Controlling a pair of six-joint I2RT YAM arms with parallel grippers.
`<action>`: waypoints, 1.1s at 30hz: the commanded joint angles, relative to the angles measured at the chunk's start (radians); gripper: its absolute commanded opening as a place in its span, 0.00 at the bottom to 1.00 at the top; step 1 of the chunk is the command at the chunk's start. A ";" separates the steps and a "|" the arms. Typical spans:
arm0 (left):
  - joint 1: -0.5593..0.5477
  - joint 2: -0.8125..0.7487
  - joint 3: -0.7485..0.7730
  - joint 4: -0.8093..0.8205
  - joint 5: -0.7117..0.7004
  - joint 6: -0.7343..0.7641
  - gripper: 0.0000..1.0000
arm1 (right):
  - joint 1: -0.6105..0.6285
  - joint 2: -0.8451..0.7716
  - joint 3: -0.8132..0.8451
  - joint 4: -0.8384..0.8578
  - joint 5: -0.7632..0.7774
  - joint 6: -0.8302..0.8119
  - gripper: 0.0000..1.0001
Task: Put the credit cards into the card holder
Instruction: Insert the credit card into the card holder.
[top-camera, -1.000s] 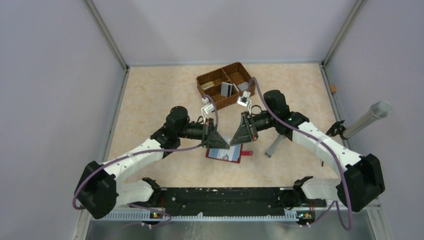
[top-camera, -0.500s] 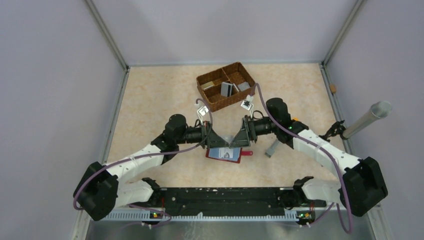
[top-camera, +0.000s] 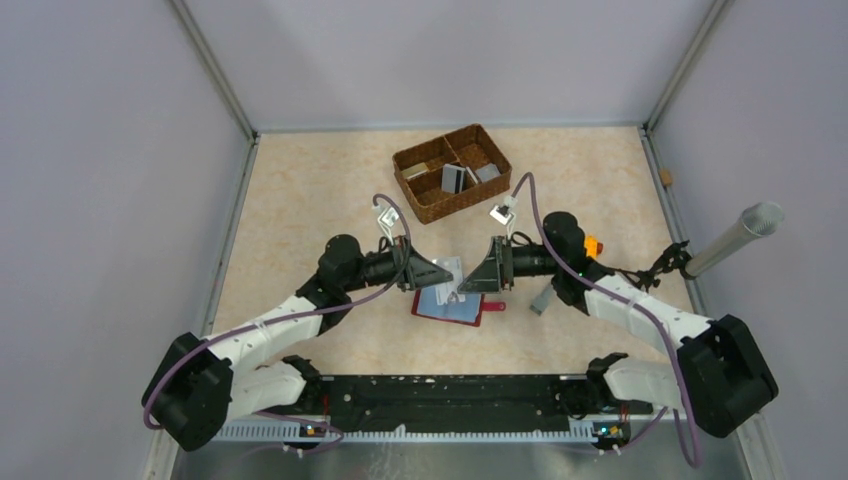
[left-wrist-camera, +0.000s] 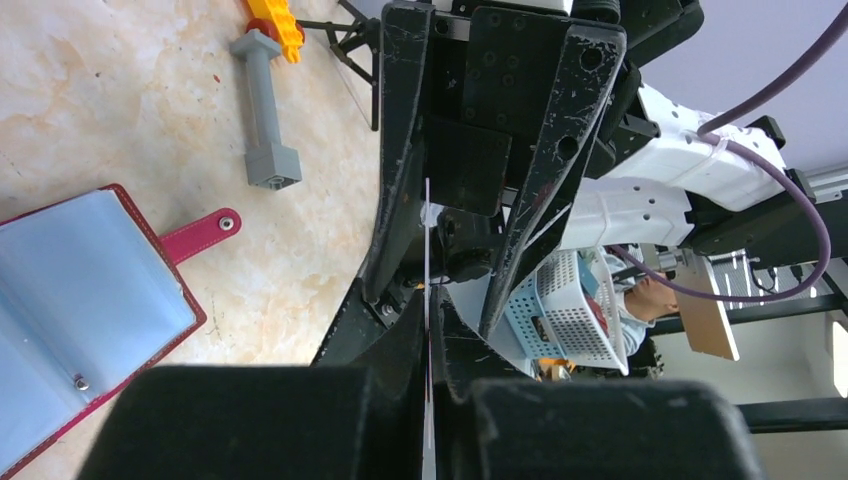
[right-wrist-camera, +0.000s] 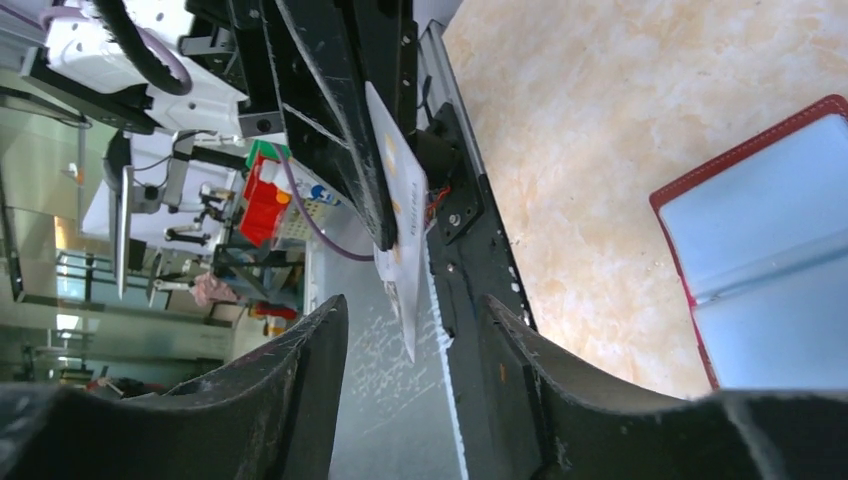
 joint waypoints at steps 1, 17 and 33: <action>0.005 -0.020 -0.009 0.077 -0.013 -0.022 0.00 | 0.024 0.026 0.002 0.218 0.000 0.108 0.43; 0.028 -0.077 0.058 -0.334 -0.152 0.218 0.92 | 0.060 0.060 -0.184 0.318 0.306 0.290 0.00; 0.034 -0.017 0.034 -0.626 -0.430 0.352 0.76 | 0.148 0.241 -0.221 0.215 0.544 0.359 0.00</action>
